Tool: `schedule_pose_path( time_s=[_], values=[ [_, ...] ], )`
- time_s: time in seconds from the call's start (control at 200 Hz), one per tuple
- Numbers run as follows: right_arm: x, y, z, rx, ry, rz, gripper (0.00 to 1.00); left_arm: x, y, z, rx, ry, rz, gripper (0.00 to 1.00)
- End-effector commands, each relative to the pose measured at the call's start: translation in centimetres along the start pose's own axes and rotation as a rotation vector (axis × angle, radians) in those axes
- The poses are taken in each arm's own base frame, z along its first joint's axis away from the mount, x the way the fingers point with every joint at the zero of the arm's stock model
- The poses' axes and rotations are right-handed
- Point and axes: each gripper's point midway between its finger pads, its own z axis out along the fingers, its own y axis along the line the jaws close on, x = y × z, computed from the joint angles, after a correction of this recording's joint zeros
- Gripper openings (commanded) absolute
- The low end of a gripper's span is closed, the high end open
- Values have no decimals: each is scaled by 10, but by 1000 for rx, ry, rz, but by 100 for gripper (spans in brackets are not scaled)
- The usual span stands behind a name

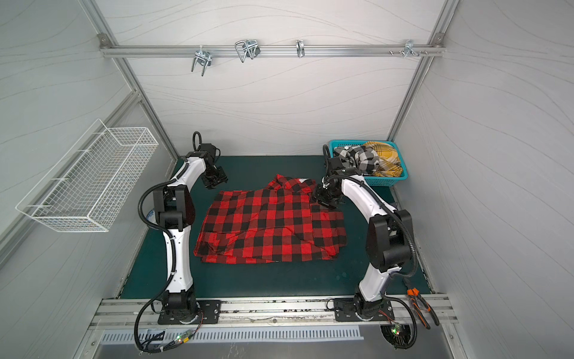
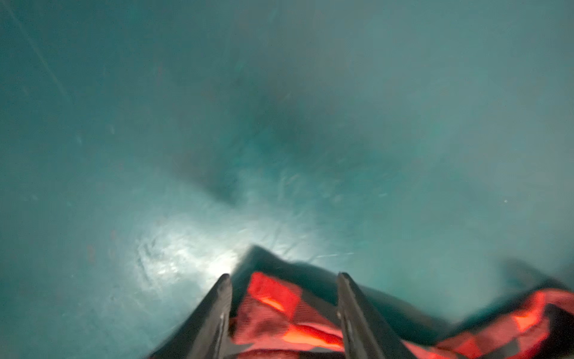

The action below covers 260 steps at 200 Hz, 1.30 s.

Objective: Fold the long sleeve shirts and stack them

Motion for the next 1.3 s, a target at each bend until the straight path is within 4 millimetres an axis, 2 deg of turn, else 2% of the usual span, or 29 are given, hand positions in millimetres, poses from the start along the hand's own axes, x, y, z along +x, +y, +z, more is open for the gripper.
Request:
schedule_pose_path(
  time_s=[0.0,0.15,0.27,0.385,0.46,0.515,0.58,0.615,0.73,0.81,1.04,1.126,1.201,1.296],
  values=[
    [0,7,-4,-25,-9,10,55,15,4,7,3,64,-36,56],
    [0,6,0,-27,1,20,55,30,5,15,9,100,-35,53],
    [1,6,-2,-28,-1,18,53,35,3,21,15,115,-25,41],
    [5,5,-4,-25,0,14,52,33,1,20,16,99,-19,23],
    [5,4,-4,-24,-2,9,52,28,-2,9,20,59,-8,9],
    [2,4,-6,-18,-12,2,51,24,-5,-6,28,23,-7,1],
    [-4,5,-7,-7,-23,-5,51,21,-6,-28,42,-34,-11,0],
    [-10,6,-8,-3,-33,-12,51,18,-7,-43,56,-69,-17,0],
    [-38,9,-9,32,-80,-48,52,30,0,-76,87,-129,-54,0],
    [-62,8,-3,75,-94,-86,54,40,3,-89,111,-146,-70,0],
    [-133,8,30,108,-115,-191,61,63,1,-86,148,-85,-77,0],
    [-155,2,42,121,-132,-187,62,68,1,-85,159,-76,-85,0],
    [-167,-5,57,114,-117,-175,61,72,0,-83,164,-67,-81,0],
    [-171,-14,77,108,-76,-167,59,76,0,-81,160,-52,-71,0]
  ],
)
